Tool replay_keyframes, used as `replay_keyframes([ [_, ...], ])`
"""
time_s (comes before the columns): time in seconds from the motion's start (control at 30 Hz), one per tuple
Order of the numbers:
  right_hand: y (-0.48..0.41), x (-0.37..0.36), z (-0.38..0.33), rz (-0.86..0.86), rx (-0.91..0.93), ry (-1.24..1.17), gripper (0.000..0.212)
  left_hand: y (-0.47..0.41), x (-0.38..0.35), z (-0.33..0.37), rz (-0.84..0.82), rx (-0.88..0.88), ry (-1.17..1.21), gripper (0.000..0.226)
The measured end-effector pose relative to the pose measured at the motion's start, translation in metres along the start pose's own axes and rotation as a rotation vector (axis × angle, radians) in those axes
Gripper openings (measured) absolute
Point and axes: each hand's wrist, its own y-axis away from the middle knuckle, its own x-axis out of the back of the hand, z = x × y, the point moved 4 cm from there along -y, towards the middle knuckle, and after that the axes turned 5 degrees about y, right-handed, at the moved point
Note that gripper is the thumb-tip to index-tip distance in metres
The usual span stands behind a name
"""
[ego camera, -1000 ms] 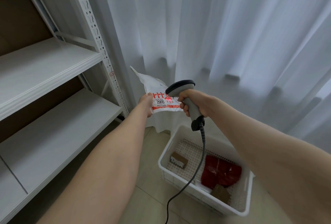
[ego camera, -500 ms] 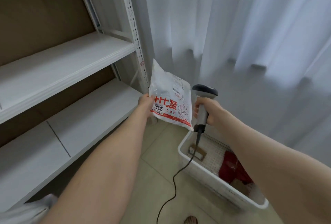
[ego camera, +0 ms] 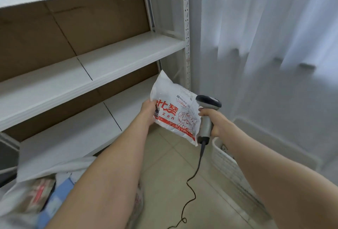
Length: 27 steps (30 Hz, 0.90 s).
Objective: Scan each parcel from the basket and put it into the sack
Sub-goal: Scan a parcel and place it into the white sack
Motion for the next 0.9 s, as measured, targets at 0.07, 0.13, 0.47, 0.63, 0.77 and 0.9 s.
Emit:
replay_keyframes([
  [0.07, 0.005, -0.034, 0.010, -0.026, -0.003, 0.055, 0.038, 0.011, 0.039, 0.002, 0.019, 0.039, -0.020, 0.028],
  [0.13, 0.009, -0.072, 0.021, -0.046, -0.001, 0.103, 0.040, 0.021, 0.082, 0.004, 0.008, 0.085, -0.074, 0.037],
  [0.47, 0.021, -0.301, 0.115, -0.122, -0.003, 0.200, 0.047, 0.050, 0.348, 0.001, 0.291, 0.145, -0.181, 0.026],
  [0.63, 0.044, -0.419, 0.176, -0.204, -0.034, 0.226, 0.027, 0.056, 0.486, -0.017, 0.517, 0.084, -0.148, 0.026],
  [0.77, 0.043, -0.466, 0.221, -0.200, -0.112, 0.211, 0.021, 0.055, 0.547, -0.038, 0.600, 0.059, -0.287, 0.020],
  [0.9, 0.027, -0.486, 0.252, -0.175, -0.153, 0.250, 0.026, 0.045, 0.583, -0.069, 0.648, 0.053, -0.449, 0.024],
])
